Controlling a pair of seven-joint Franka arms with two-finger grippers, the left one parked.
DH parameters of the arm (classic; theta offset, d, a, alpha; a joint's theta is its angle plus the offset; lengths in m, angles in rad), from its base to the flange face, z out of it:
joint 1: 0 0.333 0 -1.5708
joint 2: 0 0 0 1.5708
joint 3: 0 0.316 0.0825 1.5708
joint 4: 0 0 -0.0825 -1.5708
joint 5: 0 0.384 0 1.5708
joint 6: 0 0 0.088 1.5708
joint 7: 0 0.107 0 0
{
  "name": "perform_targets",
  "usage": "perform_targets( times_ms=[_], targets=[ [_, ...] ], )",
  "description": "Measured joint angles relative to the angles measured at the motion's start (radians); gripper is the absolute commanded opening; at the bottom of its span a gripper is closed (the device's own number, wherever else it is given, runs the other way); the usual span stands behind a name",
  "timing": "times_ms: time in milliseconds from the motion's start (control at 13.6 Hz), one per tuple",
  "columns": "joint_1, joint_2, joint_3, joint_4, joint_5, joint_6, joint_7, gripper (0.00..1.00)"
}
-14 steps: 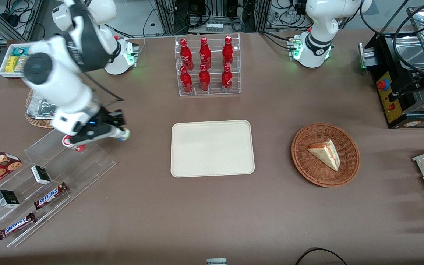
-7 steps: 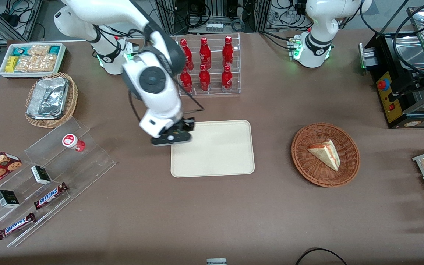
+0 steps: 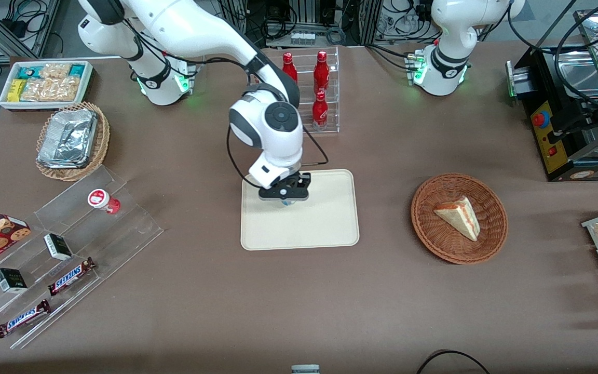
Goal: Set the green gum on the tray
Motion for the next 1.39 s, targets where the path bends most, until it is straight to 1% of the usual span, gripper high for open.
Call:
perform_targets(
  times_ms=[367,440,514,587,1101,1248,1394],
  targets=[
    [0.04,0.082,-0.002,0.002,0.0,0.08,0.06,0.0],
    [0.042,0.09,-0.002,0.002,0.0,0.088,0.065,0.27],
    [0.042,0.091,-0.003,0.002,-0.001,0.09,0.065,0.69],
    [0.042,0.091,-0.003,0.003,-0.001,0.09,0.065,0.99],
    [0.029,0.062,-0.019,0.023,-0.001,0.084,0.066,0.99],
    [-0.005,0.008,-0.024,0.034,-0.001,0.01,0.062,0.99],
    [-0.059,-0.089,-0.026,0.027,-0.001,-0.117,0.004,0.99]
  ],
)
